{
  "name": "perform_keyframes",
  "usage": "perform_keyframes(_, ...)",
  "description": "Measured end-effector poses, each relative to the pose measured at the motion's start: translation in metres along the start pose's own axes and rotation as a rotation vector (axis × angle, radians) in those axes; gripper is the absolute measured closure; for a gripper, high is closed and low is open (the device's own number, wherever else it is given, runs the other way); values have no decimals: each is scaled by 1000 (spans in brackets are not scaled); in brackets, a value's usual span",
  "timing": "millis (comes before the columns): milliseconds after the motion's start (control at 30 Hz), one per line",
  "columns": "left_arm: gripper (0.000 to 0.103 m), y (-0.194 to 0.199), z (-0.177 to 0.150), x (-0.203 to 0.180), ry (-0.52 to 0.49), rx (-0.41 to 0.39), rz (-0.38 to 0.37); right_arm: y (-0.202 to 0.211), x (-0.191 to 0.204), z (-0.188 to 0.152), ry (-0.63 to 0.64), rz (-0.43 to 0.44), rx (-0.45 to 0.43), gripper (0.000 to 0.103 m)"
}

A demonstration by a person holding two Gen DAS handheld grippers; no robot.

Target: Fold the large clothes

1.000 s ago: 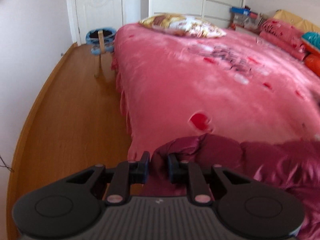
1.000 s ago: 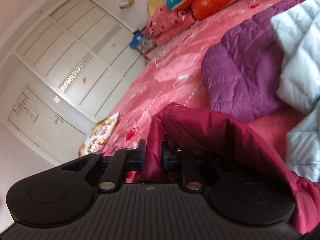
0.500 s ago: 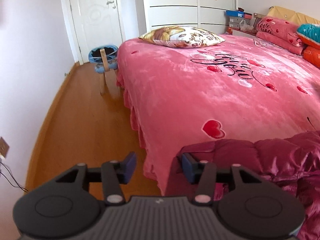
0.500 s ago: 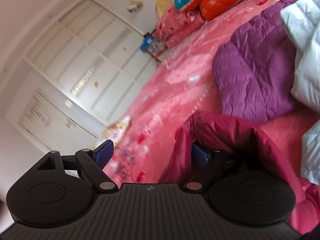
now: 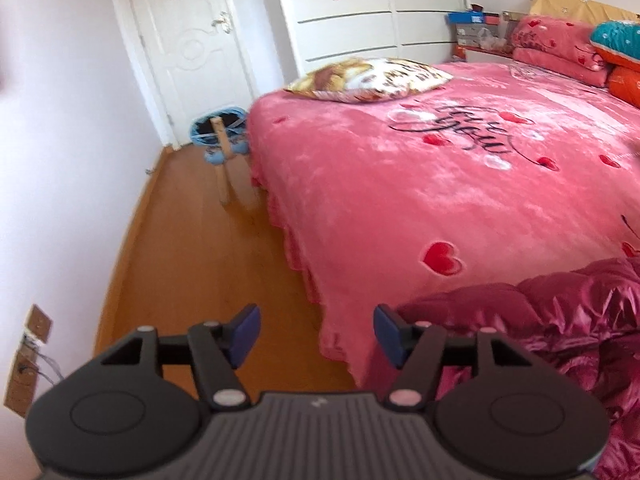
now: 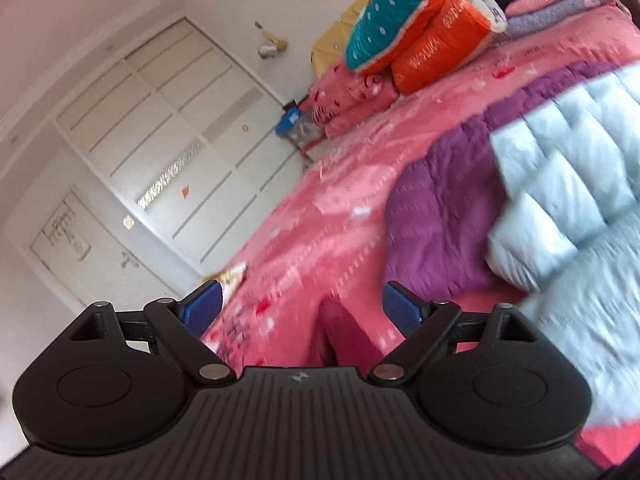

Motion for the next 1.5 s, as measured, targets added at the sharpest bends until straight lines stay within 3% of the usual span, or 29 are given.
perform_keyframes(133,40,17,0,21,15,-1,24,35,-6,-42,-64,57,66,0)
perform_keyframes(267,40,59,-2,14,-14,-51,-40,69,-12,-95,-154,116,131,0)
perform_keyframes(333,40,83,-7,-7,-75,-82,-103,79,-13,-121,-199,143,170,0)
perform_keyframes(500,40,132,-28,-87,-243,-126,-345,86,-8,-183,-221,201,315,0)
perform_keyframes(567,40,144,-37,-125,-304,-124,-438,81,-15,-204,-219,161,366,0)
perform_keyframes(633,40,149,-41,-157,-340,-117,-513,81,-26,-212,-162,77,359,0)
perform_keyframes(733,40,146,-46,-203,-382,-89,-583,90,-47,-202,-19,-70,264,0)
perform_keyframes(900,40,118,-41,-269,-411,-25,-620,103,-81,-163,107,-251,76,0)
perform_keyframes(1067,41,82,-24,-299,-422,-23,-535,117,-108,-130,243,-445,-112,0)
perform_keyframes(1200,42,58,10,-304,-350,-93,-421,118,-128,-109,275,-516,-218,0)
perform_keyframes(1333,42,41,62,-299,-243,-213,-259,117,-142,-100,230,-553,-257,0)
perform_keyframes(1500,40,22,101,-282,-146,-270,-58,119,-145,-101,207,-530,-241,0)
Point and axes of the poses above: each gripper's, at about its wrist camera, not at the fingertips, and y roughly against the way its jaws point, x to its left, z to its top, the point moved 5 cm from there along -y, roughly the way its jaws point, and after that the axes turned 1 degree about z, right-handed, at the moved point
